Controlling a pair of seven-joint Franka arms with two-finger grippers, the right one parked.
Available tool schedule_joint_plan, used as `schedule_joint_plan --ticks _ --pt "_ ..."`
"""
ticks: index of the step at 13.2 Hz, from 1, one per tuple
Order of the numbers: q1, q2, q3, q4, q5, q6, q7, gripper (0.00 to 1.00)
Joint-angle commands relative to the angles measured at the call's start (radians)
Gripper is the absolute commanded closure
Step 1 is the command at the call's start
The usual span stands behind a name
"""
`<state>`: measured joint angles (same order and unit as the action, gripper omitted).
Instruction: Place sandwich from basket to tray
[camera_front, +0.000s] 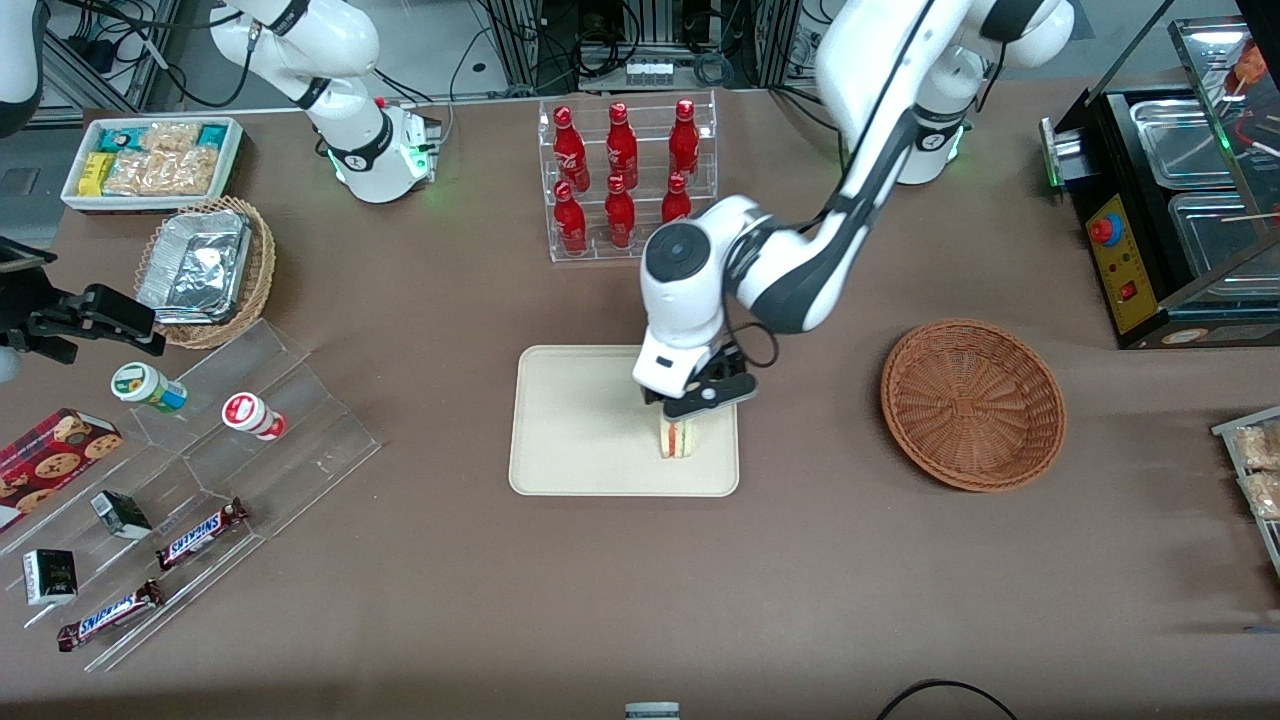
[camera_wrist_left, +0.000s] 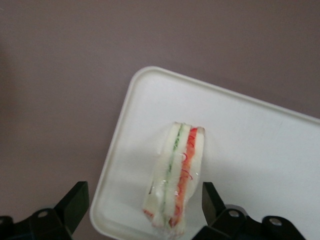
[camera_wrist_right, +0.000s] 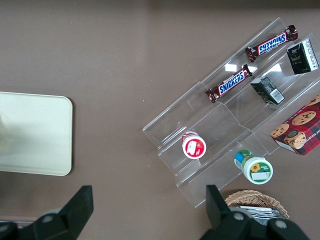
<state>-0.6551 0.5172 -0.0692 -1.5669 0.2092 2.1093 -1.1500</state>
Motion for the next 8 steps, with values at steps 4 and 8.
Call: schedule_joint_plan --ticks 4,8 --pt "0.176 -0.297 -0.006 -0.041 -0.016 -0.289 0.187 0.00" --pt "0.336 -0.448 -0.004 -0.039 -0.128 -0.434 0.499 0.00"
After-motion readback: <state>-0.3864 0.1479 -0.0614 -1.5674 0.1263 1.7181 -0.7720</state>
